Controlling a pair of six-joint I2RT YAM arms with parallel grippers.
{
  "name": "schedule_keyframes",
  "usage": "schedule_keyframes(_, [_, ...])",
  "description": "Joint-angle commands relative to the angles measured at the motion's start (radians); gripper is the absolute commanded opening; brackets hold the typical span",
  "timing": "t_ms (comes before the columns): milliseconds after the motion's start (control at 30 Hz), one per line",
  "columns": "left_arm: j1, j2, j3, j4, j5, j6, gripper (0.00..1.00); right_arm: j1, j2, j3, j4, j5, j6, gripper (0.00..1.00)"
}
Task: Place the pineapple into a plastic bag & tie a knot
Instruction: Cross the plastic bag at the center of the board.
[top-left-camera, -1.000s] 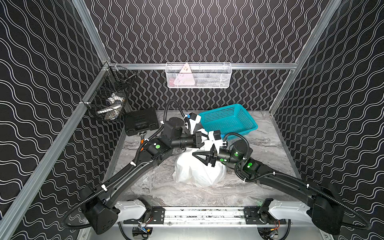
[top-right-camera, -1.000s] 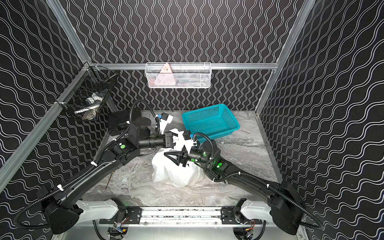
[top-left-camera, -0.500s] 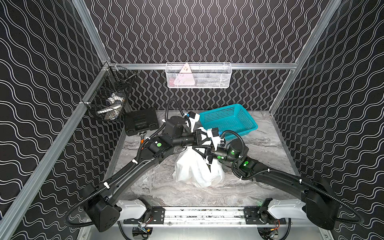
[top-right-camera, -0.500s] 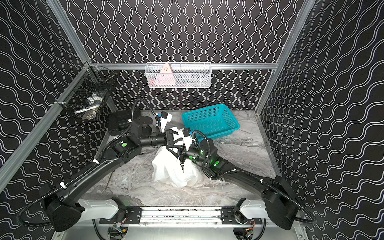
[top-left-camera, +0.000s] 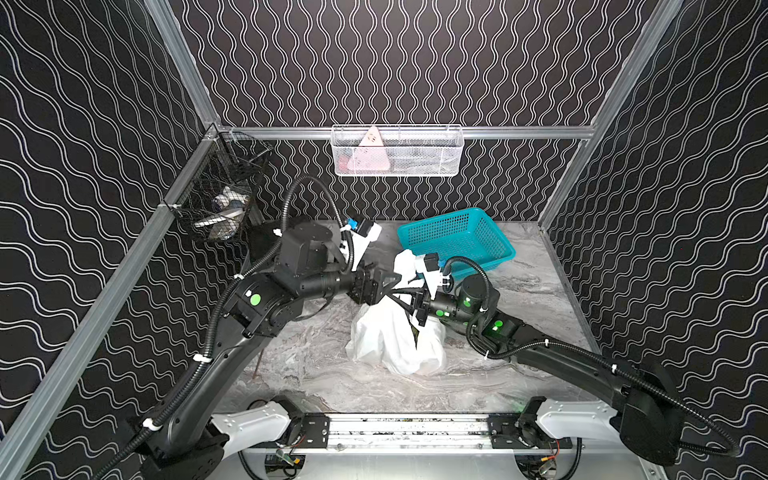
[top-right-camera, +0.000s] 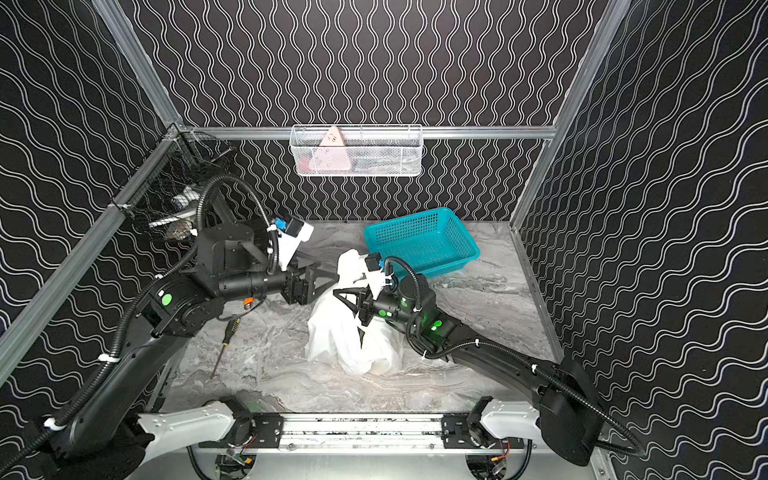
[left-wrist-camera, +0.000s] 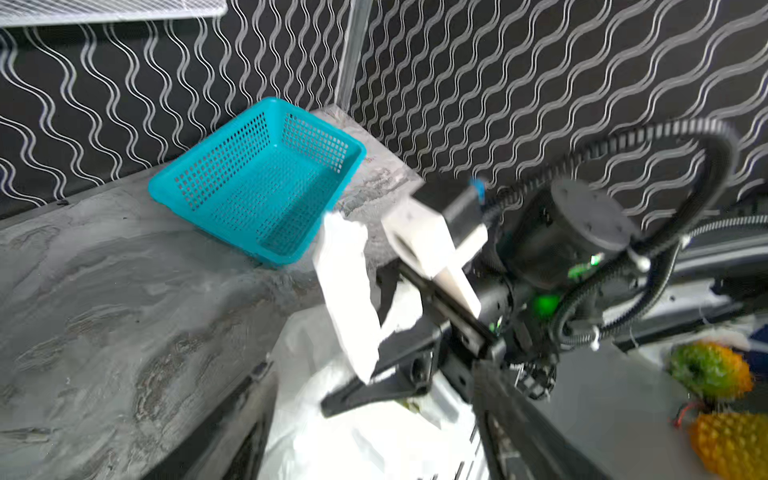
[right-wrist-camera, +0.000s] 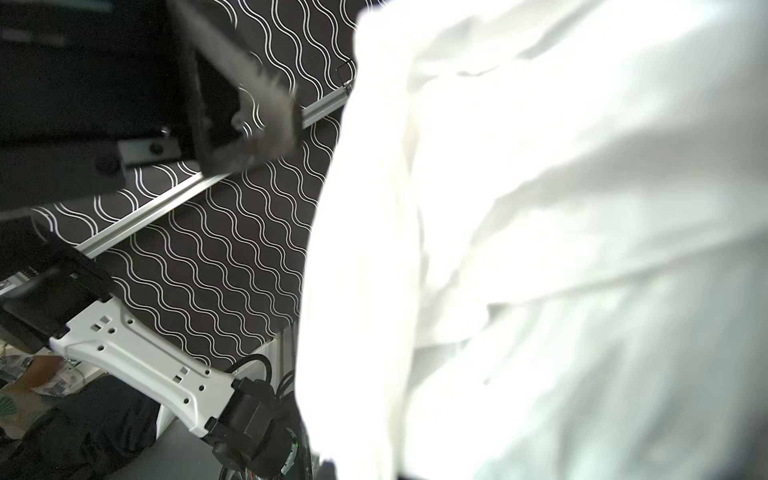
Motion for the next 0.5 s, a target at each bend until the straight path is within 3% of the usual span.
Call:
schedule_keyframes(0, [0.001,-0.033,-0.061,-0.009,0.028,0.112,0.71,0.000,-0.008,0.018,-0.070,0.000,0.005,0.00])
schedule_keyframes(100, [0.006,-0.069,-0.173,0.116,0.024,0.073,0.73,0.000,-0.010,0.035,-0.116,-0.033,-0.014,0.00])
schedule_keyframes(233, [0.038,-0.050,-0.295,0.331,0.236,-0.038,0.79,0.000,-0.012,0.026,-0.089,-0.138,-0.010,0.00])
schedule_keyframes(333, [0.050,-0.047,-0.365,0.485,0.246,-0.153,0.80,0.000,-0.006,0.025,-0.064,-0.187,0.007,0.00])
schedule_keyframes(400, [0.066,-0.040,-0.391,0.541,0.242,-0.193,0.71,0.000,-0.004,0.028,-0.062,-0.197,0.013,0.00])
schedule_keyframes(467, [0.081,-0.012,-0.405,0.588,0.288,-0.240,0.54,0.000,-0.002,0.034,-0.073,-0.208,0.007,0.00])
